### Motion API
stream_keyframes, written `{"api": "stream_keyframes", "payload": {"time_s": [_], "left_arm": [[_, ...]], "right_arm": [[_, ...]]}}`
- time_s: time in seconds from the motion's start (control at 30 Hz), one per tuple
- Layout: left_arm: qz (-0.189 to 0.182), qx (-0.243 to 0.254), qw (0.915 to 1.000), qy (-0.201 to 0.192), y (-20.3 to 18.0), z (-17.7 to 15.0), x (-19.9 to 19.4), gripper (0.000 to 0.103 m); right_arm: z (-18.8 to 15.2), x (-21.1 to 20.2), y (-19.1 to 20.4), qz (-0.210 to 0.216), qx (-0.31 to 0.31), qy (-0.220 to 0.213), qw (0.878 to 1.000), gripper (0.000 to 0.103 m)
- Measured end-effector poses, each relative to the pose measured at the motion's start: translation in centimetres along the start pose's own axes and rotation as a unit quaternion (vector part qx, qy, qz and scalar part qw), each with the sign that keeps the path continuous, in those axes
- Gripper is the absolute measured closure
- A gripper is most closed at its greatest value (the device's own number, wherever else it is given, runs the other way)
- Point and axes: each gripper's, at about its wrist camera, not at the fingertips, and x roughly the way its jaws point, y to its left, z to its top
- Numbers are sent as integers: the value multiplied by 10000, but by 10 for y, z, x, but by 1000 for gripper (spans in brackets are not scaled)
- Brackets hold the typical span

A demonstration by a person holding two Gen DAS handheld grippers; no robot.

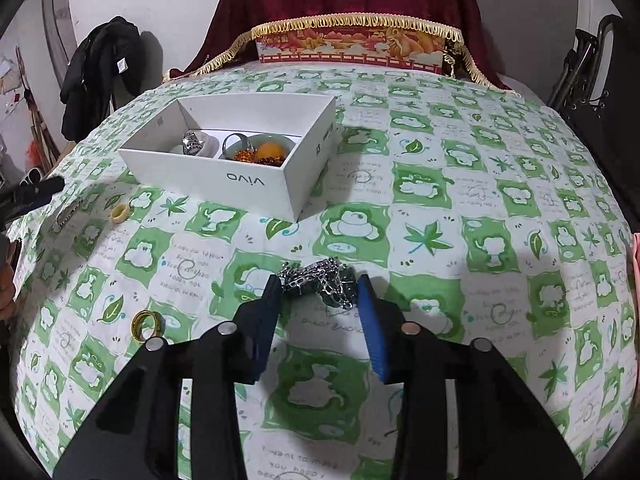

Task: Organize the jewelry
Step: 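Grasp the silver-framed gourd pendant with left tool while right tool grasps the dark chain bracelet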

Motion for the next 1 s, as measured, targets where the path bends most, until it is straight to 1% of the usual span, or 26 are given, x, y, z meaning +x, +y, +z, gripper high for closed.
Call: {"api": "stream_keyframes", "payload": {"time_s": [0.1, 0.23, 0.27, 0.37, 0.4, 0.53, 0.6, 0.73, 0.8, 1.0], "left_arm": [[130, 350, 9991, 176, -9, -13, 3, 4], [263, 677, 9968, 344, -19, -19, 11, 5], [279, 749, 9960, 398, -22, -20, 13, 10], [263, 792, 9956, 429, -22, -22, 14, 14], [235, 783, 9957, 439, -22, -22, 15, 21], [227, 857, 9952, 419, -24, -21, 15, 30], [206, 905, 9949, 401, -25, -21, 15, 39], [141, 963, 9945, 394, -26, -21, 14, 50], [132, 1005, 9941, 388, -28, -21, 14, 58], [56, 1149, 9926, 378, -34, -22, 14, 70]], "right_arm": [[0, 0, 1, 3, -7, 7, 10000, 64], [1, 1, 1, 1, -19, 13, 10000, 64], [1, 1, 1, 5, -15, 13, 10000, 64], [1, 1, 2, 5, -15, 14, 10000, 64], [0, 1, 2, 2, -17, 14, 10000, 64], [1, 1, 2, 9, -12, 15, 10000, 64], [1, 1, 2, 12, -10, 14, 10000, 64], [1, 1, 2, 6, -16, 16, 10000, 64], [1, 1, 2, -2, -23, 28, 10000, 64], [1, 2, 3, -104, -99, 43, 9999, 64]]}}
